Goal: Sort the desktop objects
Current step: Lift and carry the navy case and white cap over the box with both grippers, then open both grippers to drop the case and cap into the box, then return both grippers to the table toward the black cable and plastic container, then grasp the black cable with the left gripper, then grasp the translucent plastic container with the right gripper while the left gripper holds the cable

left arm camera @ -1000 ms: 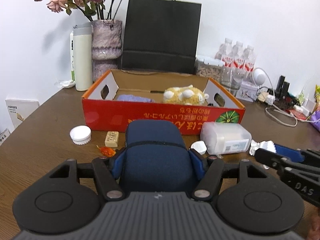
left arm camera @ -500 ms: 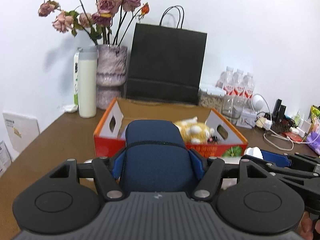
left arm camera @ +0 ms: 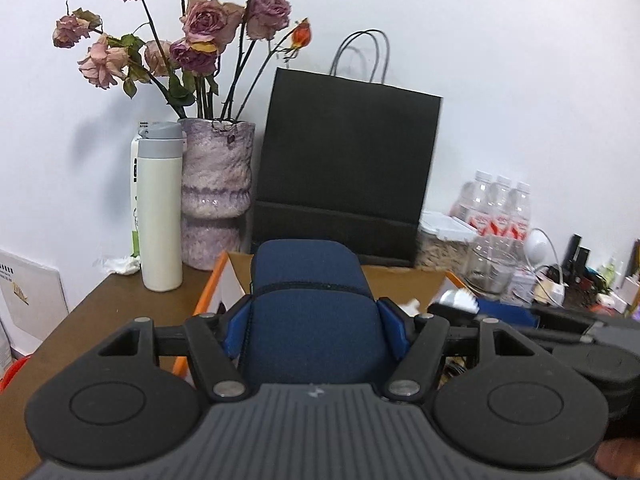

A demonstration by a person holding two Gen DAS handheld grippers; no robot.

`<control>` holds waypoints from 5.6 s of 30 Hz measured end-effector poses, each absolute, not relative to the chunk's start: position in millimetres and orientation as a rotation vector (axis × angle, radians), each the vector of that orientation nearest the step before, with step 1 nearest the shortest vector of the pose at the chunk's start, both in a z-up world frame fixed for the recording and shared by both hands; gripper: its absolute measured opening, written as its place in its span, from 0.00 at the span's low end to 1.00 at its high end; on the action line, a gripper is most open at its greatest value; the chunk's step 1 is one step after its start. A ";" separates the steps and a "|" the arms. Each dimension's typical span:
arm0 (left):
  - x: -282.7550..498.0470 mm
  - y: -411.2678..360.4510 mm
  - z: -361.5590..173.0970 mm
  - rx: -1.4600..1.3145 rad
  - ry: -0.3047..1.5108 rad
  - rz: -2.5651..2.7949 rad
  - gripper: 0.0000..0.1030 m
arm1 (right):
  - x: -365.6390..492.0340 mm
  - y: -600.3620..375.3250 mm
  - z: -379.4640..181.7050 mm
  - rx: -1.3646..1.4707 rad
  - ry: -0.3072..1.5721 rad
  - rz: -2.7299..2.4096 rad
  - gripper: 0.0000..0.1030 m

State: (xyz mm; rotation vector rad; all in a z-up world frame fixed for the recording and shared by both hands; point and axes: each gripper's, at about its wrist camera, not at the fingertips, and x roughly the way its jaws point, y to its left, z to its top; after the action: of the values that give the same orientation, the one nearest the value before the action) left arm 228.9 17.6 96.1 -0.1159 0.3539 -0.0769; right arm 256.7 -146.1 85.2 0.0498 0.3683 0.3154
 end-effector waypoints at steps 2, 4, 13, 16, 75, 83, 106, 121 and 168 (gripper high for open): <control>244.4 22.8 94.1 -0.134 0.360 -0.066 0.64 | 271.9 -141.1 80.4 0.058 0.387 0.319 0.37; 258.9 27.9 90.9 -0.162 0.372 -0.060 0.64 | 285.4 -137.6 77.1 0.061 0.387 0.310 0.37; 312.5 32.4 61.7 -0.178 0.464 -0.073 0.65 | 316.9 -120.8 46.2 -0.011 0.462 0.345 0.37; 317.4 31.8 50.8 -0.167 0.496 -0.073 0.65 | 320.3 -125.3 40.0 -0.007 0.477 0.321 0.37; 203.7 28.4 90.2 -0.130 0.344 -0.063 1.00 | 222.0 -160.9 64.8 -0.019 0.469 0.208 1.00; 183.7 31.2 84.6 -0.131 0.377 -0.067 1.00 | 197.6 -178.8 62.8 -0.020 0.487 0.188 1.00; 148.4 38.3 31.8 -0.123 0.536 -0.026 1.00 | 155.1 -246.4 25.3 0.054 0.573 0.152 1.00; 158.4 -22.7 9.6 0.067 0.620 -0.238 1.00 | 162.0 -245.3 8.4 0.014 0.651 0.111 1.00; 137.0 -5.3 42.7 -0.082 0.456 -0.211 0.03 | 164.3 -234.4 13.8 0.091 0.588 0.181 1.00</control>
State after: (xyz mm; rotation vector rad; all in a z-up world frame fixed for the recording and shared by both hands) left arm 137.0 -5.3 42.7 -0.0824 0.4559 -0.2111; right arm 164.3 -234.4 13.8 0.0907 0.5877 0.1807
